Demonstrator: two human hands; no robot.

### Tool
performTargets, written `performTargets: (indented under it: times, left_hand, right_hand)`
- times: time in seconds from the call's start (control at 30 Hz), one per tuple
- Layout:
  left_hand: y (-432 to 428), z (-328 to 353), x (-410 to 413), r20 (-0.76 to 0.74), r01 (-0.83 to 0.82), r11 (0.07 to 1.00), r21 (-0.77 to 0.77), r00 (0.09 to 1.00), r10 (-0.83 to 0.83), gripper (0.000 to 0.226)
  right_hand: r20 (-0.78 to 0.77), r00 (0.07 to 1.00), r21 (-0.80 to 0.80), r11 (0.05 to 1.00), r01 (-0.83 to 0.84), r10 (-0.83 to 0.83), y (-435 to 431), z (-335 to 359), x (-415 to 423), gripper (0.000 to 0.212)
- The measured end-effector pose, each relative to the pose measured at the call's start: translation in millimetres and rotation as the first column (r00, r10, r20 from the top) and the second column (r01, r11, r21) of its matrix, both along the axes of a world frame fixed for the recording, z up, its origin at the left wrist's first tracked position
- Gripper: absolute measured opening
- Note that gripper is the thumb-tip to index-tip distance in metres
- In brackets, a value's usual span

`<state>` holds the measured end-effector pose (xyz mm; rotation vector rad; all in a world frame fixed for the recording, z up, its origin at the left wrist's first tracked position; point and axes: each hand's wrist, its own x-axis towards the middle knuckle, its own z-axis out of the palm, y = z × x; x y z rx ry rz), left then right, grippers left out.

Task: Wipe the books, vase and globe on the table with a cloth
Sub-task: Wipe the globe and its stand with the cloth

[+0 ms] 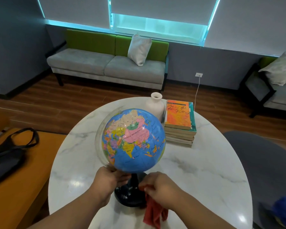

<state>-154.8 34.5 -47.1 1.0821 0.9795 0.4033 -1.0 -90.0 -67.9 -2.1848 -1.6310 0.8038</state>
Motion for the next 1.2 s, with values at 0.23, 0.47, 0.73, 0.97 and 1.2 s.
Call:
performTargets:
  times: [0.23,0.47,0.73,0.97,1.2]
  left_hand:
    - [-3,0,4,0.011,-0.045,0.999,0.001,0.999,0.045,0.007]
    - [-5,-3,6,0.033,-0.073,0.997,-0.021,0.997,0.074,0.009]
    - [-4,-9,7,0.061,-0.138,0.99,-0.018,0.988,0.139,0.011]
    - [-11,-18,11,0.039,-0.198,0.98,0.03,0.98,0.197,0.017]
    - [-9,-17,5,-0.394,0.443,0.777,0.447,0.878,-0.273,0.02]
  right_hand:
    - [0.034,0.998,0.046,0.997,-0.06,0.058,-11,-3,-16,0.033]
    - [0.018,0.986,0.057,0.985,0.164,-0.165,-23,0,-3,0.029]
    - [0.023,0.996,0.006,0.996,0.092,-0.092,-29,-5,-5,0.05]
    - [-0.333,0.855,0.156,0.871,0.466,-0.398,-16,28,-2,0.05]
    - [-0.483,0.741,0.077,0.82,0.567,-0.467,-18,43,4,0.04]
